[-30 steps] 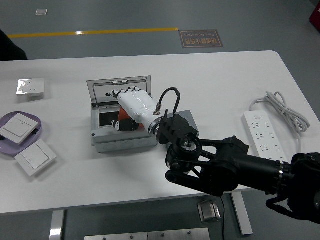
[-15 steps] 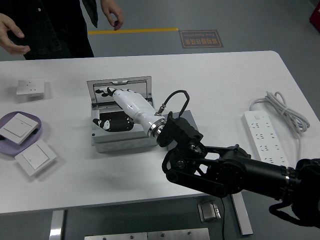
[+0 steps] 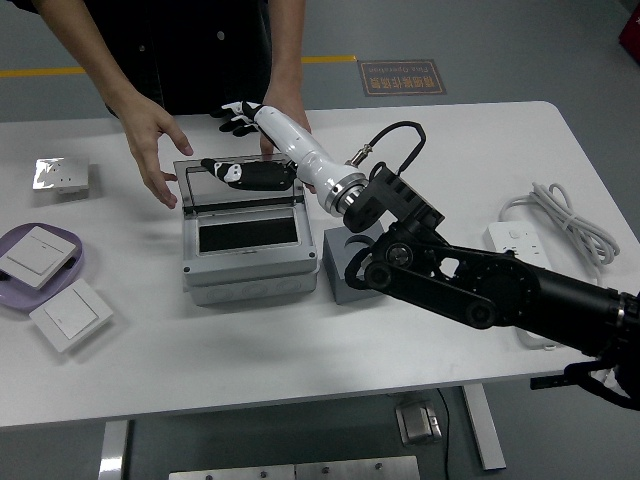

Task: Pick up the cylinder from the cube,place it in the box,flap close box

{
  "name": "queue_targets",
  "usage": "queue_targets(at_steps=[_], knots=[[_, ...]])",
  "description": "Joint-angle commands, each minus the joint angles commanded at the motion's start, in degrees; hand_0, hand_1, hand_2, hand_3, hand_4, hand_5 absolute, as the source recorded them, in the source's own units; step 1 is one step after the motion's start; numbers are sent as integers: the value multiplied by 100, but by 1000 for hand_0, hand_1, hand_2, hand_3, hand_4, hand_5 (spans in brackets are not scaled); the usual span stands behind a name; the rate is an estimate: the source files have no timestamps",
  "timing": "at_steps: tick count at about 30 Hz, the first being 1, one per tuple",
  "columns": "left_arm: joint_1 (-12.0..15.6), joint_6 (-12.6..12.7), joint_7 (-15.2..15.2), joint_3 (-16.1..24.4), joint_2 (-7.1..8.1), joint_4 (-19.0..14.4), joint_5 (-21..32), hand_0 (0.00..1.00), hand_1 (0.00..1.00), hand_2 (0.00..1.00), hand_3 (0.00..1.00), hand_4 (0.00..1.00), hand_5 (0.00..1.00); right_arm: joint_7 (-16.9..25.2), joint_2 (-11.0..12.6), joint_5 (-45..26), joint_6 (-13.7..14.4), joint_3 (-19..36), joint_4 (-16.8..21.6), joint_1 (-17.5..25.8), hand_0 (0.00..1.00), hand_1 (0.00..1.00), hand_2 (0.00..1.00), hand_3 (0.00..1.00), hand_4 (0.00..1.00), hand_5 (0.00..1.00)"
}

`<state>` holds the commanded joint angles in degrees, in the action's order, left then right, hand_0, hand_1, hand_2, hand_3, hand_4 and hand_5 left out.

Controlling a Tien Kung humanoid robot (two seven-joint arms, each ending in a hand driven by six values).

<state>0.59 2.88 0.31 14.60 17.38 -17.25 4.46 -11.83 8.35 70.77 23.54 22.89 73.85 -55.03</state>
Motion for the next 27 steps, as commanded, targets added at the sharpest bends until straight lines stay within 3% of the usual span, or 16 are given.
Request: queue_targets(at_steps=[6,15,21,27], knots=[[-26,5,-2,-39,53,2,28,622,657,653,689,757,238,256,-95,-556,-120,-321,-766,-313,792,700,694,761,727,359],[-82,8,-4,-23,78,-7,-3,622,656,653,688,757,239,590,-307,-1059,-224,-686,-1700,-386,780,692,691,762,730,365],[-64,5,-3,-25,57,0,25,622,656,653,688,756,238,591,-220,-1016,-201,-730,-1551,-298,775,689,686,752,697,318],[-51,2,-6,1,24,3,23,622,656,653,688,756,239,469,-30,-726,-171,-754,-881,-143,774,688,683,747,681,317]])
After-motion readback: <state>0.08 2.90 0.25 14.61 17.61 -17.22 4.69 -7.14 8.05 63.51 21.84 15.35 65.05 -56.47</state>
